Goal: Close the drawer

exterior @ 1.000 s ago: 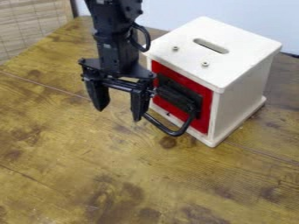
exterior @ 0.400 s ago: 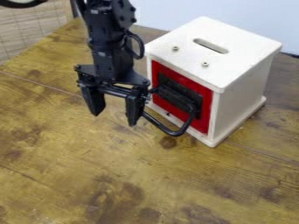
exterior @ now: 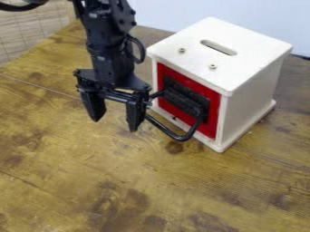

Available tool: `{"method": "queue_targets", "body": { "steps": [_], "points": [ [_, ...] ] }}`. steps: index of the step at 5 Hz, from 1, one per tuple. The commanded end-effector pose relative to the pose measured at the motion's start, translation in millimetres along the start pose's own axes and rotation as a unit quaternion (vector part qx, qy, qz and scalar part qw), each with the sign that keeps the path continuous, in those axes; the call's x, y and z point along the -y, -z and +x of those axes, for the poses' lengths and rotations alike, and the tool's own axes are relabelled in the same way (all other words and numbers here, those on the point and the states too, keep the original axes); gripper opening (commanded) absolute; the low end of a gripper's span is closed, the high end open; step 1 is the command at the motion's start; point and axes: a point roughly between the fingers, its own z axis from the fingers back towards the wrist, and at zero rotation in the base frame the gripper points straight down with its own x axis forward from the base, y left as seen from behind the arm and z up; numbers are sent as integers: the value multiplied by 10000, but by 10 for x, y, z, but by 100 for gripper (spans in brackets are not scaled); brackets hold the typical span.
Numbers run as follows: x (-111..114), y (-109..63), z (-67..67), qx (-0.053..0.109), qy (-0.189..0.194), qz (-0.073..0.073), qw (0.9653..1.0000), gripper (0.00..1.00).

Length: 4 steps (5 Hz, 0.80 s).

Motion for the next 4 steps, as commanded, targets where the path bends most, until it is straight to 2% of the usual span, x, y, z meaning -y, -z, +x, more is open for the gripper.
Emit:
{"method": "queue_targets", "body": {
  "steps": [1, 4],
  "points": [
    [-131, -314, 59, 485, -130, 34, 9987, 100],
    [-198, -285, 57, 522, -157, 53, 9985, 100]
  ]
}}
